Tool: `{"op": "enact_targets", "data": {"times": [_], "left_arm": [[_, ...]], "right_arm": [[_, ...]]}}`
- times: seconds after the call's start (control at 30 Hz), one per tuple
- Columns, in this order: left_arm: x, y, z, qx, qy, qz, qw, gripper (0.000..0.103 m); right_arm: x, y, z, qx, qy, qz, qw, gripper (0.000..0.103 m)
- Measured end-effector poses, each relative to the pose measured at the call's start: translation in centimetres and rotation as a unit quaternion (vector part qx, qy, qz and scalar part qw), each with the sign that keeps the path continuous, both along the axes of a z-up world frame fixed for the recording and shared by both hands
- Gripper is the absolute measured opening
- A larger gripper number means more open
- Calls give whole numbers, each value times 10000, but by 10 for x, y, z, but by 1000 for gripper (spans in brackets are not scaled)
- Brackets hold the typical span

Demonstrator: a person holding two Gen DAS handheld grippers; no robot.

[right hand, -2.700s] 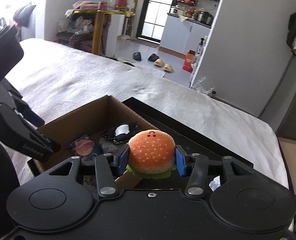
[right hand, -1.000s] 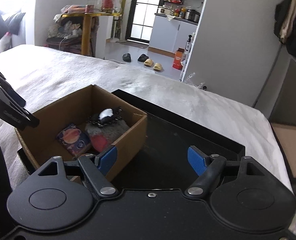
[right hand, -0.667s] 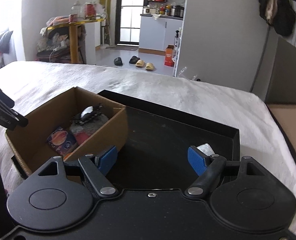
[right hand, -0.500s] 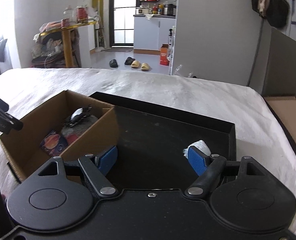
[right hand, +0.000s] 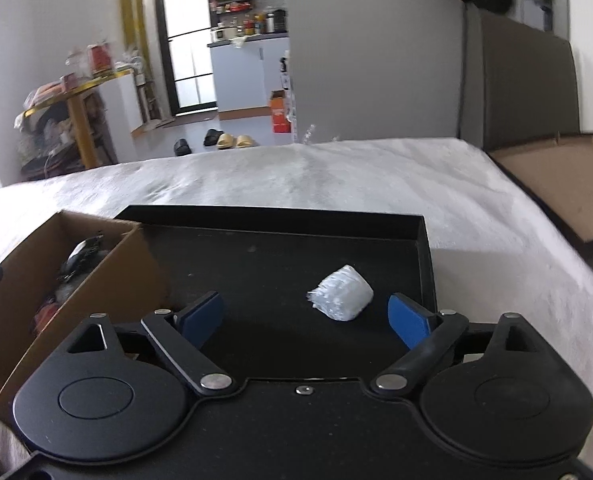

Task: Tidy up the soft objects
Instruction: 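Move the open right gripper back over the tray toward the white plastic bag, then close the right gripper on the crumpled white plastic bag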

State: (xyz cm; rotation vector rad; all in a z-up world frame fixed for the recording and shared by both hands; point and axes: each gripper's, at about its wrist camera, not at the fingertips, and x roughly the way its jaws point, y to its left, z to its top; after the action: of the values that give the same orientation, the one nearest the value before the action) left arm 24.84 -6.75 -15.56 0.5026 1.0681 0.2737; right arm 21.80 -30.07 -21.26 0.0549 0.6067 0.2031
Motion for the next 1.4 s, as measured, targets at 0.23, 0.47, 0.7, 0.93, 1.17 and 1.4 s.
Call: {"op": "enact_targets", "data": {"times": [0.23,0.47,0.7,0.93,1.17,1.4], "left_arm": [[12,-10,-5,235,94,112,9996,57],[26,-21,-12,478,169,196,9985,57],[37,-25,-25,693,305,275,9968,57],[44,-21,-27,740,361,354,9960,57],[42,-20,-31,676,410,303,9964,57],[35,-14,-28,505,442,314,9973,57]], "right_arm": [[15,-10,-19,74,131,-190,9997,92],[28,-17,-35,153,260,-293,9991,92],[43,-20,-48,200,366,-297,9987,92],[55,-19,-55,209,394,-285,9986,91],[74,-12,-64,99,381,-295,9988,71],[66,-17,-61,-85,403,-397,9984,50]]}}
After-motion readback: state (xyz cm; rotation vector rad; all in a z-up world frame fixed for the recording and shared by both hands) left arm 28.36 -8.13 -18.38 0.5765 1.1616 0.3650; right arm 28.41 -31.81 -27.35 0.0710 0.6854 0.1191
